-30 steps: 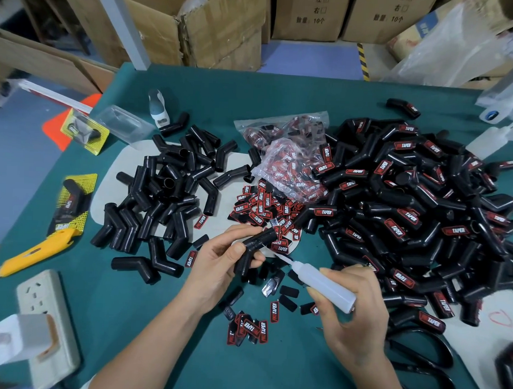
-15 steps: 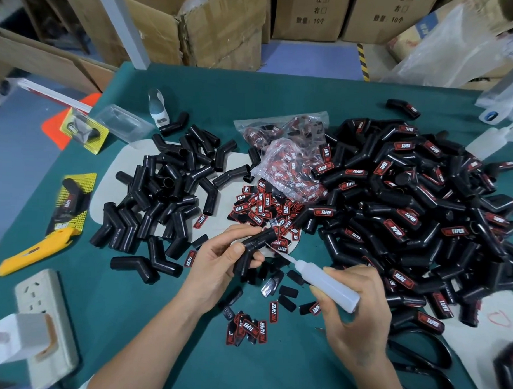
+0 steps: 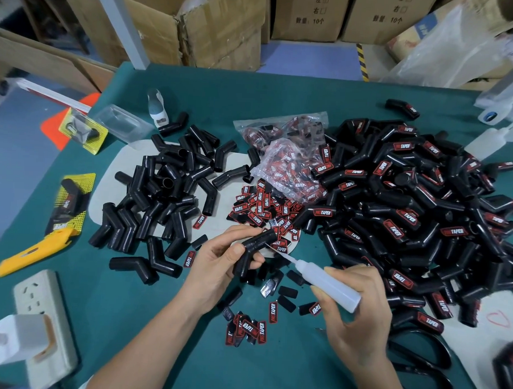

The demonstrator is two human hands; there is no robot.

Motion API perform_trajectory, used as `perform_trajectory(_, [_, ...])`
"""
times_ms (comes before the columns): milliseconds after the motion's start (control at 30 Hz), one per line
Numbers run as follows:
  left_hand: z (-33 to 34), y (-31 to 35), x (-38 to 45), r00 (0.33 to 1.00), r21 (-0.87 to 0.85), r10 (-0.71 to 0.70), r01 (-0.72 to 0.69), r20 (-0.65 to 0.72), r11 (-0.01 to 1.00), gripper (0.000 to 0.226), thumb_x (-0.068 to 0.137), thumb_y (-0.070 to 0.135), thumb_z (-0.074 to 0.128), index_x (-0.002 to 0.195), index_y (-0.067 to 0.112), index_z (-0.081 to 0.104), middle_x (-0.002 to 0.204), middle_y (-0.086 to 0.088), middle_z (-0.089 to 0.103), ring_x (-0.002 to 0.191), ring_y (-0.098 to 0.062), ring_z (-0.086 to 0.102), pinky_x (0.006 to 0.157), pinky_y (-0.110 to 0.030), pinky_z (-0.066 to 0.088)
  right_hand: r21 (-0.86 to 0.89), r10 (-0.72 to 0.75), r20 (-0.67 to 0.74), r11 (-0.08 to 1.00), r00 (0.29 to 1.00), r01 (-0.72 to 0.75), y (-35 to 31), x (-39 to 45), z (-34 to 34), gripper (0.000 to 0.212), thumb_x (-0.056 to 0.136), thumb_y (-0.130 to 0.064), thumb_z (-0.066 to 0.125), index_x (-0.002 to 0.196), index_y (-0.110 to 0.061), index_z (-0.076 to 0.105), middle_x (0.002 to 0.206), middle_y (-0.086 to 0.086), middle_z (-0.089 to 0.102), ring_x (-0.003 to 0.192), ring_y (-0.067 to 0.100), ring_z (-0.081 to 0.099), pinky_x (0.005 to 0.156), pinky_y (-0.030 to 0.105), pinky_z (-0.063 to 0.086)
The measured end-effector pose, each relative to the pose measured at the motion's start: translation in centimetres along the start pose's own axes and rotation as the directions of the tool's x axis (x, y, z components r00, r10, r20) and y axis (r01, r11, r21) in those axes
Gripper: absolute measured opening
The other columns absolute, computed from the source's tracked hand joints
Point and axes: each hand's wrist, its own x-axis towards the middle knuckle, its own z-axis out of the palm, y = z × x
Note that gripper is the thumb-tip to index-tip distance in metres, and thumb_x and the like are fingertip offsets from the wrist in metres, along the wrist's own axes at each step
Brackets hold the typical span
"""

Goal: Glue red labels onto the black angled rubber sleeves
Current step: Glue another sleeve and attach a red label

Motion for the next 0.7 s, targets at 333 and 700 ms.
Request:
perform_trajectory(333, [-0.13, -0.31, 0.03, 1.0, 0.011, 0.019, -0.019, 0.014, 1.0, 0.054, 0.081, 0.043, 0.089, 0.121, 0.008, 0.078, 0.128, -0.005, 0.066, 0.087, -0.026, 0.075, 0.083, -0.029, 0.061, -0.016, 0.005, -0.004, 1.0, 1.0, -0.005, 0.13, -0.22, -0.01, 0.03, 0.104, -0.05, 0.056, 0.113, -0.021, 0.06, 0.093, 0.007, 0.063, 0.101, -0.009, 0.053, 0.08, 0.007, 0.043])
perform_trajectory(700, [-0.15, -0.6, 0.17, 0.999, 0.036, 0.049, -0.05, 0.024, 0.998, 0.052, 0.079, 0.044, 0.09, 0.119, 0.011, 0.08, 0.126, -0.003, 0.065, 0.083, -0.026, 0.072, 0.082, -0.031, 0.059, 0.038, -0.004, 0.013, 0.999, 1.0, 0.003, 0.12, -0.53, 0.09, 0.029, 0.104, -0.047, 0.058, 0.113, -0.02, 0.061, 0.099, -0.004, 0.059, 0.1, -0.006, 0.055, 0.083, 0.007, 0.043])
